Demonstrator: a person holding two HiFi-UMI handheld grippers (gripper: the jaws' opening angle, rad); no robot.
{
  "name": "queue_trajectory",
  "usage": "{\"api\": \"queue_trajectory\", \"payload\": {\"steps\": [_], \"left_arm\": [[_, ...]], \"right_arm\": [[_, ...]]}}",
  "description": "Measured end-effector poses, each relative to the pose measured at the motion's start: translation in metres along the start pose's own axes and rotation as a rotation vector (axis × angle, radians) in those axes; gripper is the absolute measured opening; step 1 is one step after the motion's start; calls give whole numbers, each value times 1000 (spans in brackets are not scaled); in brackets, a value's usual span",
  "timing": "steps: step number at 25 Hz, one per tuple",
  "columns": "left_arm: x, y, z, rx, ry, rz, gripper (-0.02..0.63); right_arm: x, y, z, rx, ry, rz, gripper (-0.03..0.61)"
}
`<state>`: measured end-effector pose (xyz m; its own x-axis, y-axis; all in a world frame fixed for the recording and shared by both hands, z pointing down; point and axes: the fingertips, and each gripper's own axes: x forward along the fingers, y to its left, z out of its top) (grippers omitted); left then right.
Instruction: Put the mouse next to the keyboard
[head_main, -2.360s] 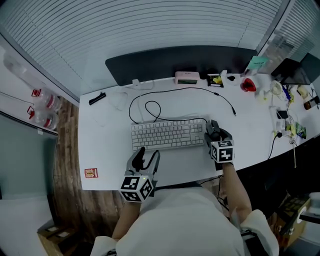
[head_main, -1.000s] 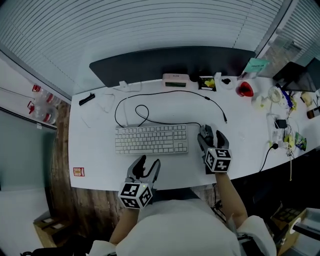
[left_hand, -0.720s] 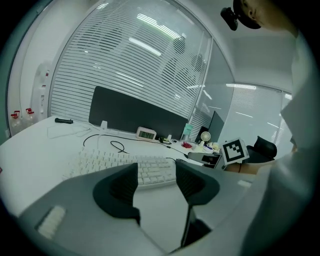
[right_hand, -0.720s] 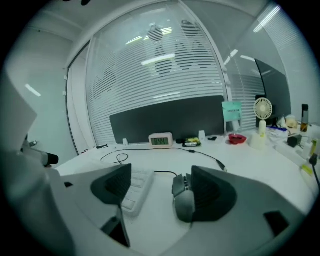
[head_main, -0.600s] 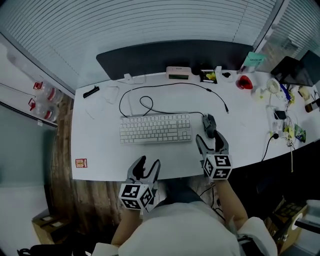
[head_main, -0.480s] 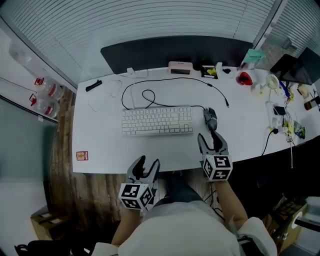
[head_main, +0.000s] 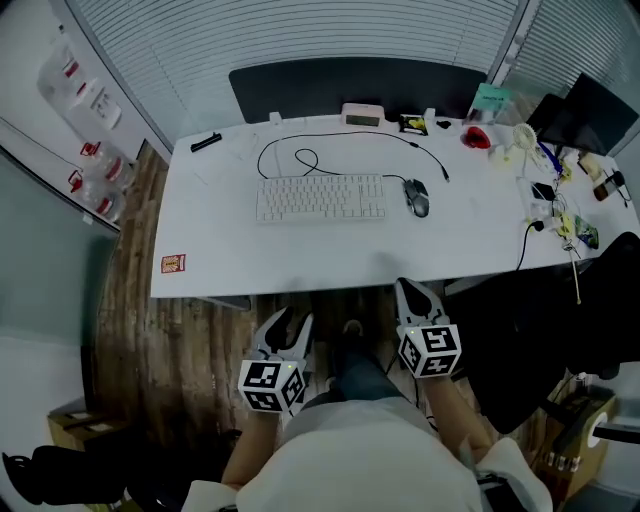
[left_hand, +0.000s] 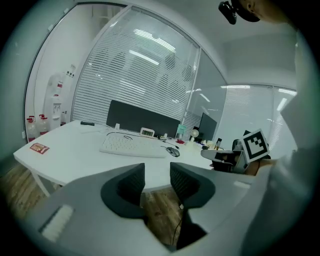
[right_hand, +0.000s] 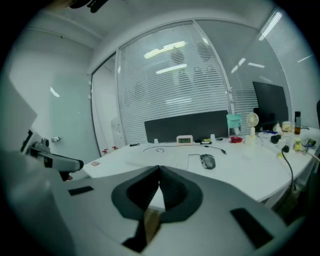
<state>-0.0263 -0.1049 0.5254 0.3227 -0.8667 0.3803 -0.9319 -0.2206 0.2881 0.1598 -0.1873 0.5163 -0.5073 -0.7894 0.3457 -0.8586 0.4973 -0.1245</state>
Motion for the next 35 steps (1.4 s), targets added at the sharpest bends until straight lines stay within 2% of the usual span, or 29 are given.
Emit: {"api": "queue_trajectory", "payload": {"steps": [8, 16, 21, 27, 35], "left_arm": [[-66, -22, -20, -5, -62, 44, 52], [-105, -43, -25, 8, -115, 45, 11], [-116, -54, -26, 17, -132, 36, 11], [-119, -64, -26, 40, -124, 23, 11], [-115, -71, -26, 58, -107, 14, 11]], "right_arm": [[-69, 70, -6, -77, -40, 134, 2], [-113, 108, -9, -97, -80, 227, 3], [-130, 114, -10, -107, -101, 229, 2], [-142, 106, -7, -99, -135, 177, 2], [-147, 104, -6, -83, -139, 185, 2]]}}
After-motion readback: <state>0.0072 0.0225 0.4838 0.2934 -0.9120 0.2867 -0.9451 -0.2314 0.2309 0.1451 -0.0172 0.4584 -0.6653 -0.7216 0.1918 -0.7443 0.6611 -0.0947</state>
